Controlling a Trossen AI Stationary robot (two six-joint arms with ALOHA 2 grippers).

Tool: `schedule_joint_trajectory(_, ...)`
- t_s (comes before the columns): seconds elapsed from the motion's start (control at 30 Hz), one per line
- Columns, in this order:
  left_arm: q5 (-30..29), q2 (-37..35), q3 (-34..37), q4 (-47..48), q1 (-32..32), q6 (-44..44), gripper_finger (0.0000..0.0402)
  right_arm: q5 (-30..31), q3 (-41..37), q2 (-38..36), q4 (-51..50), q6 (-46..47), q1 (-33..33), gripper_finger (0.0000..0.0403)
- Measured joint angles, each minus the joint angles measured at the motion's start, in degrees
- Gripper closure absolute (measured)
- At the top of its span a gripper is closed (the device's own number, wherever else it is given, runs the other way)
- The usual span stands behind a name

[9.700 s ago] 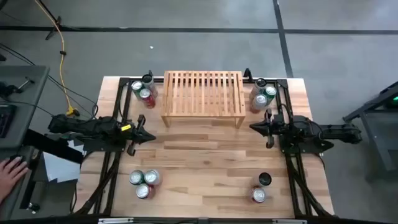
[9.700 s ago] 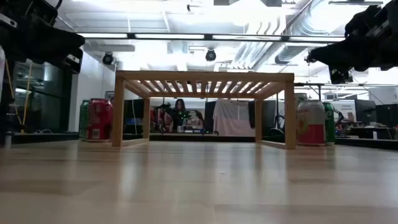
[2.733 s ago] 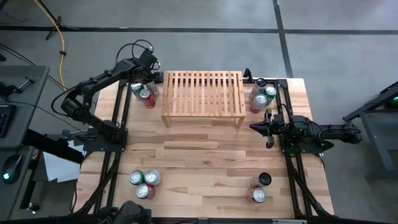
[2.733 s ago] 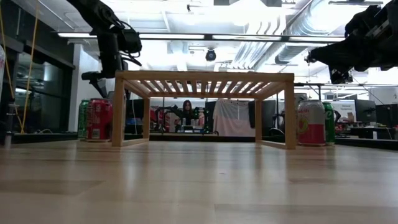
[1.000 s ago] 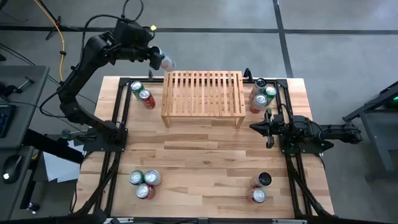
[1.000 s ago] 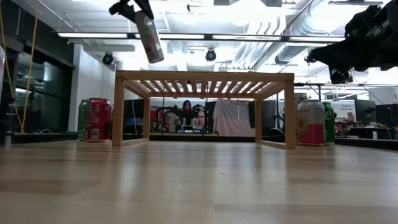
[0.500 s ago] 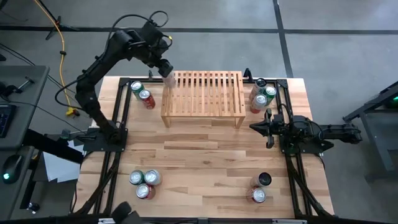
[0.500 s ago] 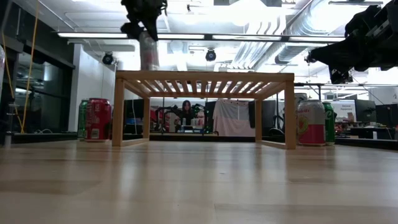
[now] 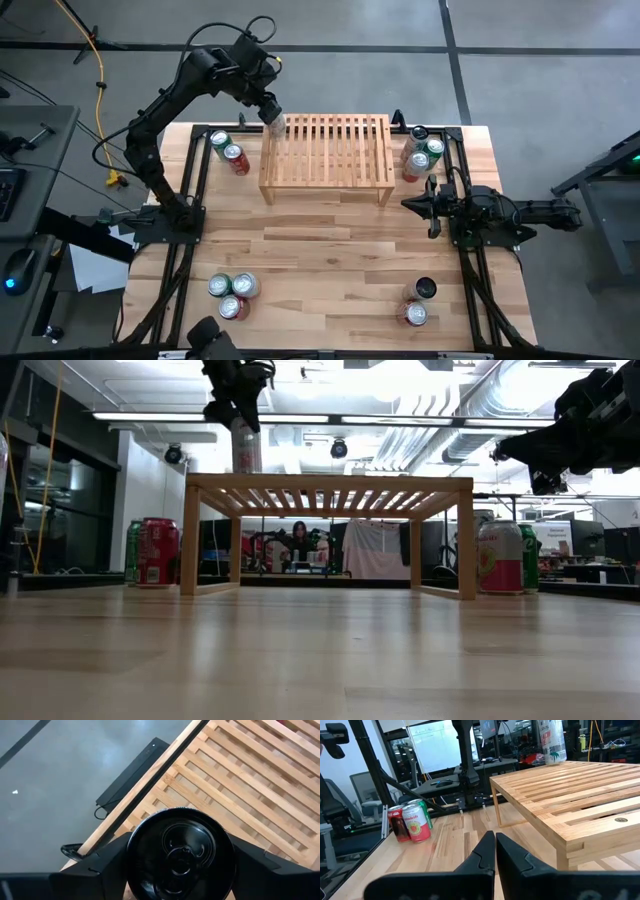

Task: Place canned beverage on shelf
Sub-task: Put the top left white-pink soda can on the shelf

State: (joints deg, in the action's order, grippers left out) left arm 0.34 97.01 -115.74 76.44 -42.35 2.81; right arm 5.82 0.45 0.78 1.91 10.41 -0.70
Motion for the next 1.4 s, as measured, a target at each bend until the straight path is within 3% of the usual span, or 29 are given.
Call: schedule_joint_trajectory(1.4, -0.2, -2.1, 0.0, -2.2, -0.2, 3.4, 0.0078, 0.0, 0.0, 0.0, 0.0, 0.0, 0.0, 0.0402)
